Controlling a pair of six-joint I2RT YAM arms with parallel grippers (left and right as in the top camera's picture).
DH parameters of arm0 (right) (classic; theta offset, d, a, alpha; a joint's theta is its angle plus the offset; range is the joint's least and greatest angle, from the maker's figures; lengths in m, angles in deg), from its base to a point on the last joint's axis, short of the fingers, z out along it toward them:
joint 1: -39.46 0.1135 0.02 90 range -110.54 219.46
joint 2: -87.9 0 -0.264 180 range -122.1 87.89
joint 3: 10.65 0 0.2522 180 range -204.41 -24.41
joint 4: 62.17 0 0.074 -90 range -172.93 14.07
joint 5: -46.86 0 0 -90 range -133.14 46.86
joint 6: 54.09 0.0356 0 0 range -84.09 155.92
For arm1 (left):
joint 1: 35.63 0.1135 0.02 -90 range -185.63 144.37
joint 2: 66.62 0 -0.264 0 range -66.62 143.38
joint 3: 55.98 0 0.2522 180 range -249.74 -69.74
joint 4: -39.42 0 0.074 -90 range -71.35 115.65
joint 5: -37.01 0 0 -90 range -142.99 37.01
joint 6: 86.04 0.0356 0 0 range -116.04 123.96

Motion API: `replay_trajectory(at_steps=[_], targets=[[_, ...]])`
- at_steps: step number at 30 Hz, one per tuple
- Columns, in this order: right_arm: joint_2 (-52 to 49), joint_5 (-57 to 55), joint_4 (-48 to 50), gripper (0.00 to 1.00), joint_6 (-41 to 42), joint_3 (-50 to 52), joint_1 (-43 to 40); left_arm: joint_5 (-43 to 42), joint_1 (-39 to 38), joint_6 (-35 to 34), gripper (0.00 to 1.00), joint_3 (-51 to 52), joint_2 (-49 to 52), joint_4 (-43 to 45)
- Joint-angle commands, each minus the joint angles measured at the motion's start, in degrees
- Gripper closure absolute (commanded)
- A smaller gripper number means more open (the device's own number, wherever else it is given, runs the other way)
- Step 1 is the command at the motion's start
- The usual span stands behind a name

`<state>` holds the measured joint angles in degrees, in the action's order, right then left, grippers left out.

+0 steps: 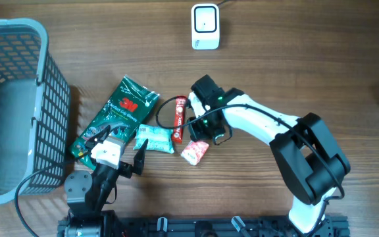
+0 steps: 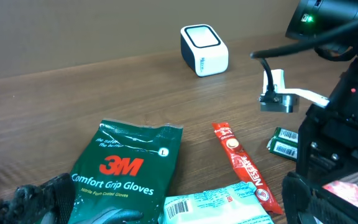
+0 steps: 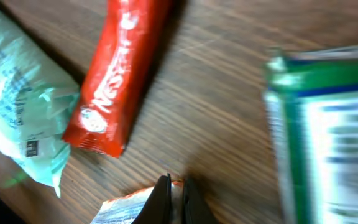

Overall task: Scan the item barcode
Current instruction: 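Grasp the Kleenex pack with the right gripper and lift it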

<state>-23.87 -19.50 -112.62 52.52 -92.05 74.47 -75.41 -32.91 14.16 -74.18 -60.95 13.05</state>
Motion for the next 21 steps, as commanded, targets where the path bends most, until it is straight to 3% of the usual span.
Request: replay_trajectory(at_steps=[1,2,5,7,11,18,21], targets=[[-0.52,1.53,-2.47,0.74,-1.33,-2.10,-3.08,-0.70,0.11,-0.50,0.00,0.37,-0.24,0.22],[-0.31,1.73,-4.57,0.65,-1.99,-3.87,-4.20,-0.70,0.11,-0.50,0.00,0.37,-0.24,0.20],[0.52,2.89,-11.06,0.61,-6.29,-8.61,-6.45,-0.70,0.11,-0.50,0.00,0.37,-0.24,0.20],[1.42,7.41,-14.47,0.46,-11.69,-9.29,-6.56,-0.70,0.11,-0.50,0.00,0.37,-0.24,0.20],[1.42,7.72,-18.05,0.34,-21.92,-7.78,-6.43,-0.70,0.11,-0.50,0.00,0.37,-0.24,0.20],[1.40,11.39,-16.24,0.33,-35.60,-1.36,-6.36,-0.70,0.11,-0.50,0.00,0.37,-0.24,0.22],[1.40,12.11,-12.52,0.33,-36.06,0.59,-6.36,-0.70,0.11,-0.50,0.00,0.37,-0.24,0.20]])
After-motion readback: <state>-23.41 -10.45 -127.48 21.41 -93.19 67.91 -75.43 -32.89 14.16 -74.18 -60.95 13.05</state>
